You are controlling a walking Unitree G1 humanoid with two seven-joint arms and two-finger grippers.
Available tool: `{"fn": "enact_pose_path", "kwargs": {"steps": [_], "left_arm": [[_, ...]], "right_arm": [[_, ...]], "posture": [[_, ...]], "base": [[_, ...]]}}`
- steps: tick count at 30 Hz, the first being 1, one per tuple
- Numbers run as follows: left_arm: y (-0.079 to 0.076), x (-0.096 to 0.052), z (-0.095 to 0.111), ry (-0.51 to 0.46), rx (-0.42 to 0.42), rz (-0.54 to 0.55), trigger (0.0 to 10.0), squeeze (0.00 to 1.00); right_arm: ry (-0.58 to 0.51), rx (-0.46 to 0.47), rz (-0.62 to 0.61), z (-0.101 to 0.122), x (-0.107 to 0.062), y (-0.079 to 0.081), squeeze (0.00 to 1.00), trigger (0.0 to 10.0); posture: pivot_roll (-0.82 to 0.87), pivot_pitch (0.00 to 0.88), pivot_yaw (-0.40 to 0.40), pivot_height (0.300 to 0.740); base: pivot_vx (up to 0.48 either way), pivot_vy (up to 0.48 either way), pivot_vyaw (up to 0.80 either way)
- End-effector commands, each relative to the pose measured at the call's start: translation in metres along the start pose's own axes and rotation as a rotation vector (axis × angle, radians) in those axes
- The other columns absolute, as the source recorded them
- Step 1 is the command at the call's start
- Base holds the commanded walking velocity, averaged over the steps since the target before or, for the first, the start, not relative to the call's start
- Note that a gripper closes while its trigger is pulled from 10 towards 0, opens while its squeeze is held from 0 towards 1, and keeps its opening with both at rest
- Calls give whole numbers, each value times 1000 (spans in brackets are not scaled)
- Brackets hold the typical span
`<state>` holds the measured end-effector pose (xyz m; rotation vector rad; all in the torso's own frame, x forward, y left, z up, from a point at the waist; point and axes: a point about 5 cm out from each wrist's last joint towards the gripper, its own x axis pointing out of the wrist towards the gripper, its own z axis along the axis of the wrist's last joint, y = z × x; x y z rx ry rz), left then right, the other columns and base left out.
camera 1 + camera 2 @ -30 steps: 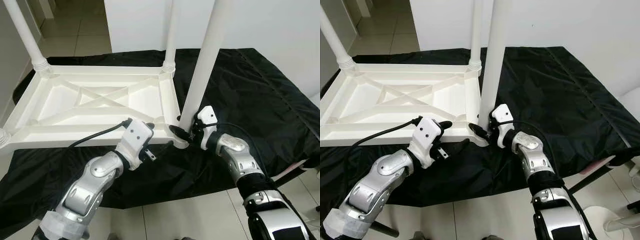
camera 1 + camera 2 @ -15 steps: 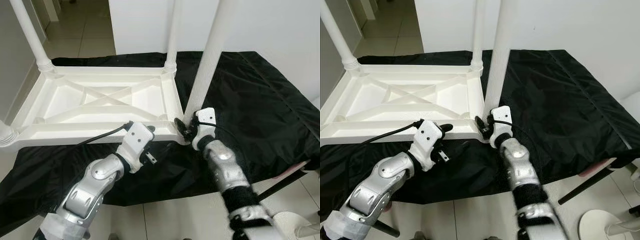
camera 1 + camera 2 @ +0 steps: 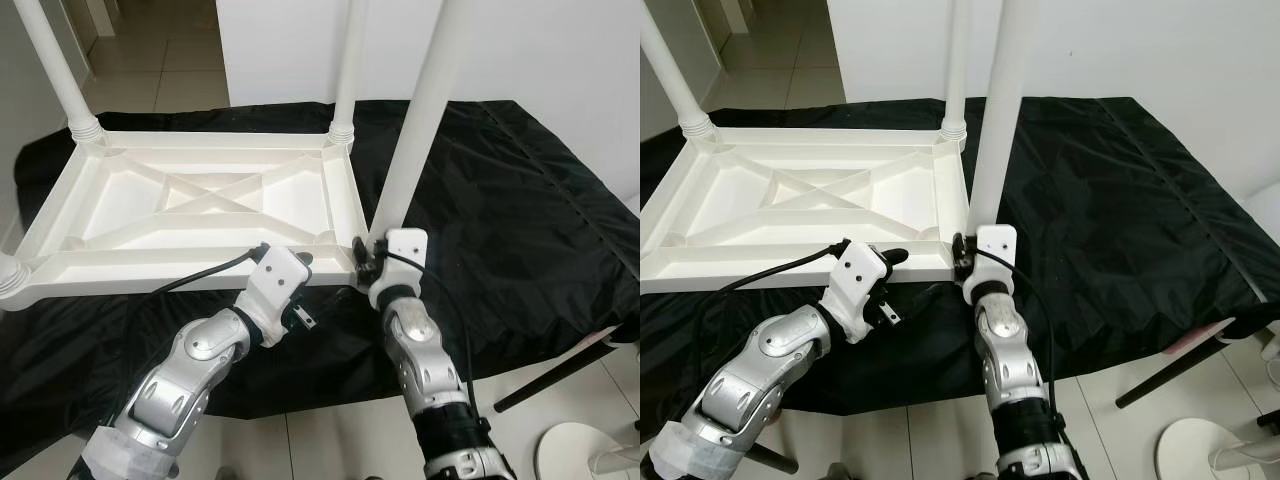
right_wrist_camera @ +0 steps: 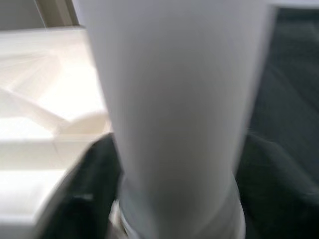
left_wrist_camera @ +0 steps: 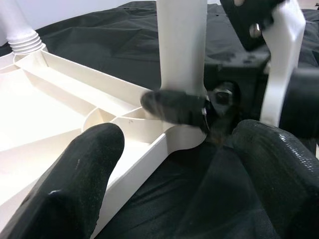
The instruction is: Building children table
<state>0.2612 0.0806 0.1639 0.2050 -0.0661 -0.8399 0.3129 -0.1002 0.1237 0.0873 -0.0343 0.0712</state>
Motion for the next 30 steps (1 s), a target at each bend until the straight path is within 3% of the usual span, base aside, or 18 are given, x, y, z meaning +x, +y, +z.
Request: {"fn": "enact_pose_path", "kwargs": {"steps": [1,5,6,7,8,10,12,17,18,19,20,22,25,27,30], "left_arm": [[-7,0,-3,8,2,-75,10000,0],[-8,0,-3,8,0,-76,10000,0],[-8,-1,-3,9,-3,-77,10000,0],[-8,-1,-3,9,-3,-77,10000,0],[-9,-1,-4,10,-6,-79,10000,0],[-9,-1,-4,10,-6,-79,10000,0],[-10,-2,-4,12,-14,-80,10000,0],[-10,-2,-5,14,-16,-81,10000,0],[-9,-2,-5,14,-8,-83,10000,0],[-9,-2,-5,14,-8,-83,10000,0],[-9,-3,-5,17,-4,-84,10000,0],[-9,-3,-5,17,-4,-84,10000,0],[-7,-3,-6,24,9,-86,10000,0],[-7,-3,-6,24,9,-86,10000,0],[-4,-1,-4,21,14,-77,10000,0]], "right_arm": [[-5,11,-22,2,-2,-10,1000,10000],[-15,3,-20,4,-2,-13,1000,10000],[-28,-20,16,6,-1,-16,663,10000],[-28,-20,16,6,-1,-16,663,10000],[-37,-29,71,8,-1,-19,0,10000],[-37,-29,71,8,-1,-19,0,10000],[-42,-68,241,10,2,-27,0,10000],[-33,-100,364,13,5,-32,0,10000],[-27,-136,464,16,9,-33,0,10000],[-27,-136,464,16,9,-33,0,10000],[-28,-168,539,19,12,-33,0,10000],[-28,-168,539,19,12,-33,0,10000],[-13,-221,678,23,20,-29,0,10000],[-13,-221,678,23,20,-29,0,10000],[7,-298,770,25,33,-20,0,10000]], "posture": [[-24,47,-15,740],[-24,47,-15,740],[-25,52,-17,740],[-25,52,-17,740],[-26,55,-19,740],[-26,55,-19,740],[-27,56,-18,740],[-27,56,-18,740],[-27,55,-13,740],[-27,55,-13,740],[-27,56,-10,740],[-27,56,-10,740],[-23,53,-7,740],[-23,53,-7,740],[-18,49,-5,740]], "base": [[0,0,0],[0,0,0],[0,0,0],[0,0,0],[0,0,0],[0,0,0],[0,0,0],[0,0,0],[0,0,0],[0,0,0],[0,0,0],[0,0,0],[0,0,0],[0,0,0],[0,0,0]]}}
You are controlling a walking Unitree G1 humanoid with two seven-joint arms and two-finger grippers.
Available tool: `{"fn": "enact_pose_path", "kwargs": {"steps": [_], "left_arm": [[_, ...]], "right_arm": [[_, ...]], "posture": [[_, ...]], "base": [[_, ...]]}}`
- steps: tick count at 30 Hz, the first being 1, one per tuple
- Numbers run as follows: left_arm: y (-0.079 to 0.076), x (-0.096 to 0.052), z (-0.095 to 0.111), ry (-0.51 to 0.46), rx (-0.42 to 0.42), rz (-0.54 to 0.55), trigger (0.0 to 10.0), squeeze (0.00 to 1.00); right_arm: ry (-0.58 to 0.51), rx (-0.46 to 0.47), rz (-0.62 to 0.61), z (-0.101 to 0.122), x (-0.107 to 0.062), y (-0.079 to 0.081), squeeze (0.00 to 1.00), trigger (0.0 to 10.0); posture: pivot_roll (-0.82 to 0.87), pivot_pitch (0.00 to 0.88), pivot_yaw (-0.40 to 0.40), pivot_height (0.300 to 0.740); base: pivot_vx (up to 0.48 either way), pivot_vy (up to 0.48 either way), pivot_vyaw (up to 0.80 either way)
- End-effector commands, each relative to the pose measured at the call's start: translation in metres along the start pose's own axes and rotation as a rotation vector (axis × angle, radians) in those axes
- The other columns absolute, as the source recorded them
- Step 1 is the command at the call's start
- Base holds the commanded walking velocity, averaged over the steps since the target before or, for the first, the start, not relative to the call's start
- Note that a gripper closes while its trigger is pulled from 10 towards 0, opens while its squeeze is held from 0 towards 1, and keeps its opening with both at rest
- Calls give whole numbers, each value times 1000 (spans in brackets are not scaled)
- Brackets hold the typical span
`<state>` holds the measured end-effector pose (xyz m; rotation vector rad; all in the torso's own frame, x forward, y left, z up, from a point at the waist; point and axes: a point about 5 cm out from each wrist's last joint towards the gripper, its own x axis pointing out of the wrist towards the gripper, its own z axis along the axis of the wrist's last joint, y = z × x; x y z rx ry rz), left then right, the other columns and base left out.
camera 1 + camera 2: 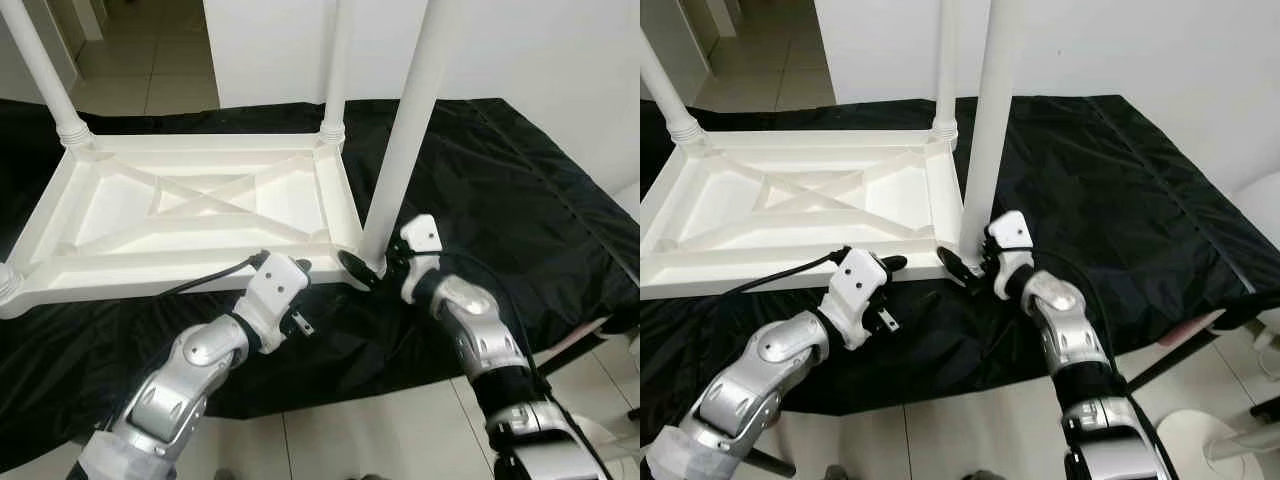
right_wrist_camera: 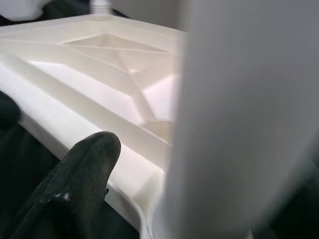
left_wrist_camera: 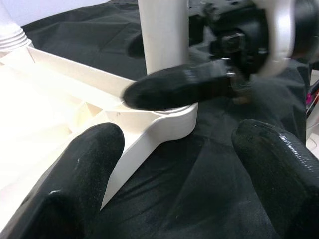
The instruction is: Building children table
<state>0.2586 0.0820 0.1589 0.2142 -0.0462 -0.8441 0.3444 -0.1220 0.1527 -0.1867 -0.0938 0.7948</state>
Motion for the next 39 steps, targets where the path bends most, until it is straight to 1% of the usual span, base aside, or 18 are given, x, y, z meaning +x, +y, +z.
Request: {"fn": "enact_pose_path", "kwargs": {"steps": [1,2,3,5,6,10,16,17,23,25,26,28,30,32,33,34,36,39], "left_arm": [[-2,2,1,-1,14,-68,10000,0],[-2,2,1,-1,14,-68,10000,0],[-2,2,1,-2,14,-66,10000,0],[-2,2,1,-2,15,-65,10000,0],[-1,2,2,-3,14,-58,10000,0],[1,1,2,-7,11,-43,10000,0],[1,2,2,-7,10,-44,10000,0],[2,2,3,-8,9,-43,10000,0],[4,2,4,-7,3,-42,10000,0],[3,1,3,-5,2,-44,10000,0],[3,1,3,-5,2,-44,10000,0],[1,1,2,-1,-4,-47,10000,0],[1,1,2,-1,-4,-47,10000,0],[1,0,2,1,-6,-48,10000,0],[1,0,2,1,-7,-49,10000,0],[1,0,2,1,-7,-49,10000,0],[1,-1,2,2,-9,-52,10000,0],[0,-2,2,3,-10,-54,10000,0]], "right_arm": [[34,-32,60,-5,4,0,0,7882],[34,-32,60,-5,4,0,0,7882],[40,-34,69,-5,5,-1,0,1529],[44,-34,83,-5,5,-2,0,1529],[53,-30,91,-7,4,-4,0,0],[76,3,119,-13,-1,-6,0,0],[77,9,132,-15,-2,-9,0,0],[71,16,128,-15,-2,-10,0,10000],[38,25,95,-11,-3,-13,0,10000],[19,35,42,-7,-3,-14,0,10000],[19,35,42,-7,-3,-14,0,10000],[32,17,-97,-7,-4,-16,0,10000],[32,17,-97,-7,-4,-16,0,10000],[35,9,-188,-7,-4,-16,0,10000],[30,23,-250,-7,-5,-14,0,10000],[30,23,-250,-7,-5,-14,0,10000],[34,50,-360,-7,-7,-10,0,10000],[33,51,-402,-7,-7,-9,0,10000]], "posture": [[-13,48,-7,740],[-13,48,-7,740],[-12,48,-9,740],[-12,48,-9,740],[-9,50,-16,740],[-10,53,-20,740],[-14,56,-17,740],[-15,57,-17,740],[-16,61,-15,740],[-17,68,-13,740],[-17,68,-13,740],[-20,76,-11,740],[-20,76,-11,740],[-21,78,-10,740],[-24,83,-6,740],[-24,83,-6,740],[-26,88,-4,740],[-27,90,-2,740]], "base": [[0,0,0],[0,0,0],[0,0,0],[0,0,0],[0,0,0],[0,0,0],[0,0,0],[0,0,0],[0,0,0],[0,0,0],[0,0,0],[0,0,0],[0,0,0],[0,0,0],[0,0,0],[0,0,0],[0,0,0],[0,0,0]]}}
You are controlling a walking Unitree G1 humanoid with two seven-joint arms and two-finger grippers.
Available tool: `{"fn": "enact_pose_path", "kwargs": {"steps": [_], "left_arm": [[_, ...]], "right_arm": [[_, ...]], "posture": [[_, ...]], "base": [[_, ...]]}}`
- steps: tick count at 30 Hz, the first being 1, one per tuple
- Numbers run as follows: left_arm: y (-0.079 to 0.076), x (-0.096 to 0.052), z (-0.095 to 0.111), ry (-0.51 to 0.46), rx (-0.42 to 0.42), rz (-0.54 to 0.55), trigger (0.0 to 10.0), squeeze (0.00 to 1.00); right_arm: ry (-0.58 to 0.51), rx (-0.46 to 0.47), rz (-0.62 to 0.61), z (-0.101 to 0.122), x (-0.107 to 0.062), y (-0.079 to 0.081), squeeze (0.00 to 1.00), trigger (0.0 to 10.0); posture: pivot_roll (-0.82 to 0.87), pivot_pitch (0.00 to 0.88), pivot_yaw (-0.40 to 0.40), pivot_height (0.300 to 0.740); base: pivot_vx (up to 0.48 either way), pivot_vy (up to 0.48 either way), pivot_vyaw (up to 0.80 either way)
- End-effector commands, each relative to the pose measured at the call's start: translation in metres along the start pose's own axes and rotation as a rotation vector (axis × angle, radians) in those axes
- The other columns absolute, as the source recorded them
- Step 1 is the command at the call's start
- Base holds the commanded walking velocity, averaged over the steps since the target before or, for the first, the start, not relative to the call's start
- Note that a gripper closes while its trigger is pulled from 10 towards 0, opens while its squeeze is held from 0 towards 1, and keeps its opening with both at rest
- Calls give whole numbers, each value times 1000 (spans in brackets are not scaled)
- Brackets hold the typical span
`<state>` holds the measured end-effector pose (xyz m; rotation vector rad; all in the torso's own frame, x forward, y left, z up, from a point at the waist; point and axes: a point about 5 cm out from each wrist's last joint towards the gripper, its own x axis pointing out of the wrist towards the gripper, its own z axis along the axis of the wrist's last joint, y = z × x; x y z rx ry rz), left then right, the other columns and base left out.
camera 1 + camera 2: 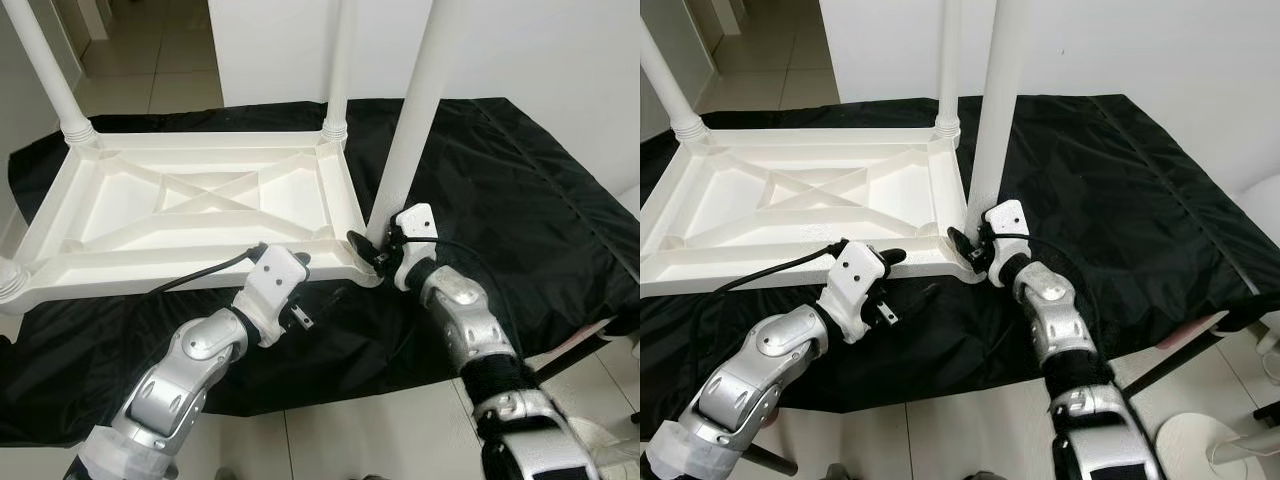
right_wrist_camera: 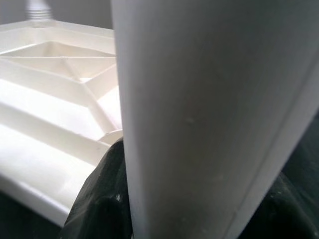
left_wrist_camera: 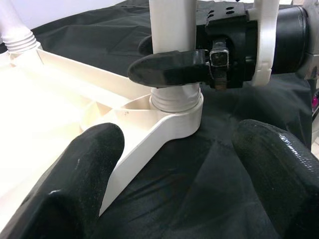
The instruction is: Building children table
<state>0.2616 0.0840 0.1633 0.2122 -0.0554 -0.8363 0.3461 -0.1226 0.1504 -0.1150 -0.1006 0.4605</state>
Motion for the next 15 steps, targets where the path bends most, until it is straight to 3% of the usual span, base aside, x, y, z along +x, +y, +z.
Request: {"fn": "enact_pose_path", "kwargs": {"steps": [1,2,7,9,15], "left_arm": [[-4,-2,-2,12,-13,-64,10000,0],[-4,-2,-2,13,-14,-65,10000,0],[-5,-2,-2,15,-17,-66,10000,0],[-5,-3,-2,18,-25,-62,10000,0],[-4,-4,-3,19,-30,-56,10000,0]], "right_arm": [[37,-4,-132,-7,-8,-6,0,10000],[27,7,-210,-8,-12,3,0,10000],[13,40,-321,-9,-17,15,0,10000],[34,77,-404,-12,-19,30,0,10000],[34,99,-399,-9,-17,39,0,10000]], "posture": [[-27,90,-2,740],[-25,94,-2,740],[-23,97,-1,740],[-23,99,1,740],[-23,97,2,740]], "base": [[0,0,0],[0,0,0],[0,0,0],[0,0,0],[0,0,0]]}}
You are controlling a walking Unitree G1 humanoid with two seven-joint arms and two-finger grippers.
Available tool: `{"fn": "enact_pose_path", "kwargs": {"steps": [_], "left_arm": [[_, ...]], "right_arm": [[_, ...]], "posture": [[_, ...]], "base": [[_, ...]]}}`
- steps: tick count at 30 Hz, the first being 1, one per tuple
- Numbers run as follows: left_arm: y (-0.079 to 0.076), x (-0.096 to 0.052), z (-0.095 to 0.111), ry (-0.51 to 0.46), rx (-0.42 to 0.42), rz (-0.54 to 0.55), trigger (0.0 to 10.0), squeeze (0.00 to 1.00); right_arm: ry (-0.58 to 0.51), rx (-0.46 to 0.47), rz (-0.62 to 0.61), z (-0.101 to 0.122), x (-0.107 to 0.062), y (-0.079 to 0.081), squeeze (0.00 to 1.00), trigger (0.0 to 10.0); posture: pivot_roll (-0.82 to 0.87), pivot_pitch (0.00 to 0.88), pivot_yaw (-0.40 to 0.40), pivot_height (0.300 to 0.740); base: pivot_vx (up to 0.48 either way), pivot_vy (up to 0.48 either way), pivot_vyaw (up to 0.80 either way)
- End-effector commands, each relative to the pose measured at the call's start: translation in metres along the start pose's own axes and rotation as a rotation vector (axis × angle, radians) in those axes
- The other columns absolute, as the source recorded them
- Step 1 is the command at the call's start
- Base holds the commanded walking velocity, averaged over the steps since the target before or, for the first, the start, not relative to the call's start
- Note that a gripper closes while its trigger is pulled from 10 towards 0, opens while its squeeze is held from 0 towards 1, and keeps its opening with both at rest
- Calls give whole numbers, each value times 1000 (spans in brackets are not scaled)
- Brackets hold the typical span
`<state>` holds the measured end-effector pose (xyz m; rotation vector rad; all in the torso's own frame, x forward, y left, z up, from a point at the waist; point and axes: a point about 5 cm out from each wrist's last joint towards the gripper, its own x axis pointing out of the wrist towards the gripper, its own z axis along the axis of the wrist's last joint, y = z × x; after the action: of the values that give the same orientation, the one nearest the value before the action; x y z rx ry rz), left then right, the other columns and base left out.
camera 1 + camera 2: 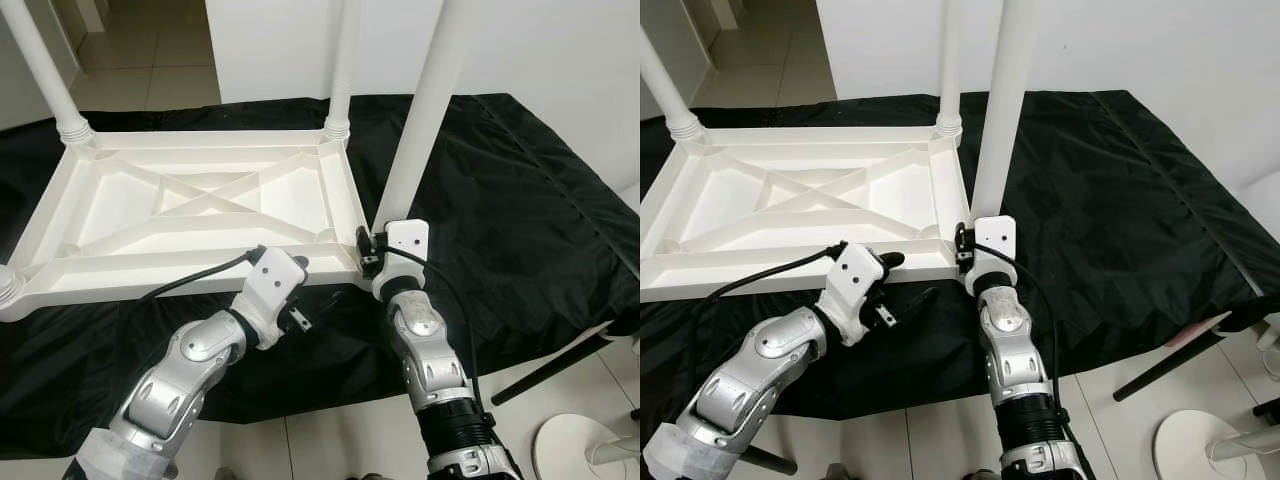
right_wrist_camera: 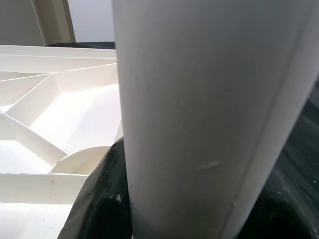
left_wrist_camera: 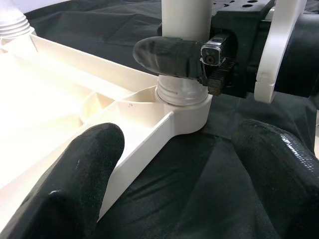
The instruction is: Building children table
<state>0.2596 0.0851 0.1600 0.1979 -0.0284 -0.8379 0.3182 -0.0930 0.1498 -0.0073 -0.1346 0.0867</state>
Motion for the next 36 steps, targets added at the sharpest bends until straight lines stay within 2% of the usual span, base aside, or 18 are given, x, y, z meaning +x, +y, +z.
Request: {"fn": "enact_pose_path", "kwargs": {"steps": [1,3,4,11,12,13,14,15,16,18,19,20,24,30,31,32,33,36], "left_arm": [[-3,-2,0,2,-5,-53,10000,0],[-3,-2,1,1,-3,-54,10000,0],[-3,-1,1,1,-2,-54,10000,0],[-1,-1,1,0,-2,-46,10000,0],[-2,-2,1,1,-2,-46,10000,0],[-2,-2,1,2,-2,-45,10000,0],[-2,-2,1,2,-3,-46,10000,0],[-2,-2,1,2,-4,-45,10000,0],[-2,-2,1,2,-4,-45,10000,0],[-2,0,1,-1,-6,-46,10000,0],[-2,0,1,-1,-6,-46,10000,0],[-1,0,1,-3,-4,-47,10000,0],[-1,1,2,-5,-3,-47,10000,0],[0,3,3,-9,5,-41,10000,0],[0,3,3,-11,6,-38,10000,0],[0,3,3,-11,6,-38,10000,0],[1,2,4,-13,7,-31,10000,0],[1,1,4,-13,7,-28,10000,0]], "right_arm": [[68,6,-21,-12,-5,-4,0,10000],[65,12,-13,-11,-6,-5,0,10000],[60,24,-5,-10,-6,-6,1000,10000],[29,25,37,-3,-5,-14,1000,10000],[34,16,91,-3,-4,-19,875,10000],[40,8,126,-3,-4,-21,875,10000],[47,8,180,-3,-3,-24,0,10000],[55,-11,240,-3,-2,-28,0,10000],[55,-11,240,-3,-2,-28,0,10000],[61,-68,400,-4,1,-36,0,10000],[61,-68,400,-4,1,-36,0,10000],[69,-102,510,-4,3,-39,0,10000],[72,-122,548,-4,8,-41,0,10000],[90,-217,638,-5,27,-37,0,10000],[97,-221,661,-6,29,-36,0,8667],[97,-221,661,-6,29,-36,0,8667],[114,-230,697,-7,33,-32,0,0],[122,-231,709,-8,33,-31,0,0]], "posture": [[-24,96,2,740],[-24,96,2,740],[-22,94,-2,740],[-22,95,-5,740],[-23,95,-5,740],[-23,95,-5,740],[-25,95,-5,740],[-29,94,-5,740],[-29,94,-5,740],[-32,94,-6,740],[-32,94,-6,740],[-33,92,-4,740],[-36,91,-5,740],[-21,81,-11,740],[-19,81,-12,740],[-19,81,-12,740],[-12,79,-18,740],[-12,79,-18,740]], "base": [[0,0,0],[0,0,0],[0,0,0],[0,0,0],[0,0,0],[0,0,0],[0,0,0],[0,0,0],[0,0,0],[0,0,0],[0,0,0],[0,0,0],[0,0,0],[0,0,0],[0,0,0],[0,0,0],[0,0,0],[0,0,0]]}}
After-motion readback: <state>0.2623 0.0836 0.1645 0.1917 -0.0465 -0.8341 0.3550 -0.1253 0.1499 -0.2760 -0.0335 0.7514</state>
